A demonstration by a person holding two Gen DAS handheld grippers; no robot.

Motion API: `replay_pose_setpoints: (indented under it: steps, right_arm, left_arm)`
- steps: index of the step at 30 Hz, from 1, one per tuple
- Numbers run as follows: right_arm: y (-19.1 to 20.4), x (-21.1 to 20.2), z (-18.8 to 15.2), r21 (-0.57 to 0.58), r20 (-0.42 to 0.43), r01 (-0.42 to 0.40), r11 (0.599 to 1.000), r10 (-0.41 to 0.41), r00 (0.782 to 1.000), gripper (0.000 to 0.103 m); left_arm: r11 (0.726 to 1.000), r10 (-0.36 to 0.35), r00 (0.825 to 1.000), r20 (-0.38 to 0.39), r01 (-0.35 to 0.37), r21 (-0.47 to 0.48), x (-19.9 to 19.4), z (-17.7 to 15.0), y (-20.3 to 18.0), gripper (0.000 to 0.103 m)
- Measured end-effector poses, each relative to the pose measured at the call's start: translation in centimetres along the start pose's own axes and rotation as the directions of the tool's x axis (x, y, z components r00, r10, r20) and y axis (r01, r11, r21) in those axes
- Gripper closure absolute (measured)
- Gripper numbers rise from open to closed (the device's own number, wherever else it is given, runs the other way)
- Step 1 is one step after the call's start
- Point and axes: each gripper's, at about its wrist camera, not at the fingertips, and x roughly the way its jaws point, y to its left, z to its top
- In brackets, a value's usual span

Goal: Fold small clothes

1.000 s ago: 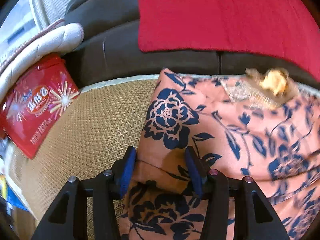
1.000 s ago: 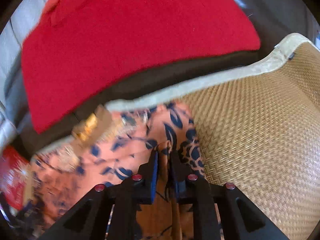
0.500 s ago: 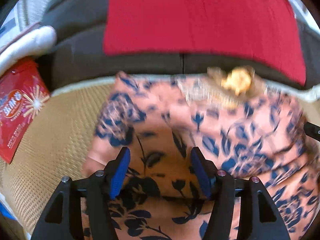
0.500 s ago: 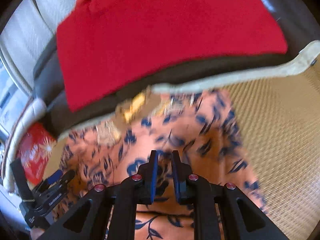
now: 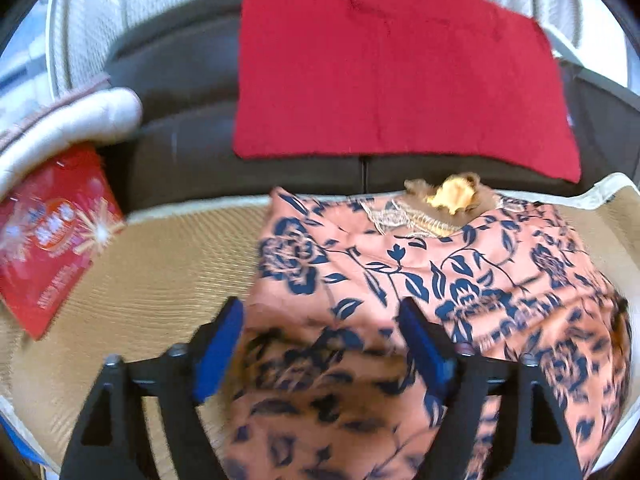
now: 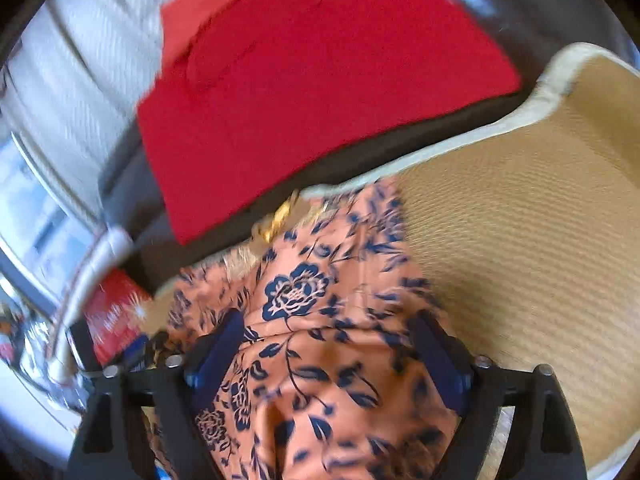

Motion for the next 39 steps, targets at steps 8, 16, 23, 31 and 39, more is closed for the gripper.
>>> replay_pose_setpoints:
  steps: [8, 16, 23, 31, 39]
  right_arm:
    - [-2.3, -5.7, -3.6, 0.040, -0.082, 0.029, 0.999, -0.026, 0.996, 0.015]
    - [-0.9, -5.9, -8.2, -0.020, -0.190, 0.000, 1.000, -0.004, 0.982, 0.015]
    - [-1.5, -6.9, -9.8, -0.038, -0.226, -0.015, 0.999, 0.006, 0.974, 0.015]
    - [-6.0, -5.7, -12.0, 0.114, -0.293, 0.004, 0.993, 0.030, 0.956, 0.015]
    - [-8.3, -3.8, -13.6, 0.190, -0.349, 0.051, 0.980, 0.019, 0.937, 0.016]
  left_arm:
    - [0.999, -0.009, 0.997, 0.072, 0.013, -0.045, -8.0, -5.4, 2.3, 0.011]
    - [0.999, 0.029, 0.998, 0.060, -0.031, 0.026, -12.6, -10.4, 0.3, 0.011]
    - [0.997, 0.062, 0.996, -0.070, -0.066, -0.047, -13.8, -15.2, 2.0, 0.011]
    - [0.971, -0.033, 0.990, -0.139, -0.001, -0.239, -12.8, -17.2, 5.8, 0.019]
    - [0.932, -0.119, 0.976, -0.184, 0.046, -0.360, -10.3, -18.0, 7.6, 0.051]
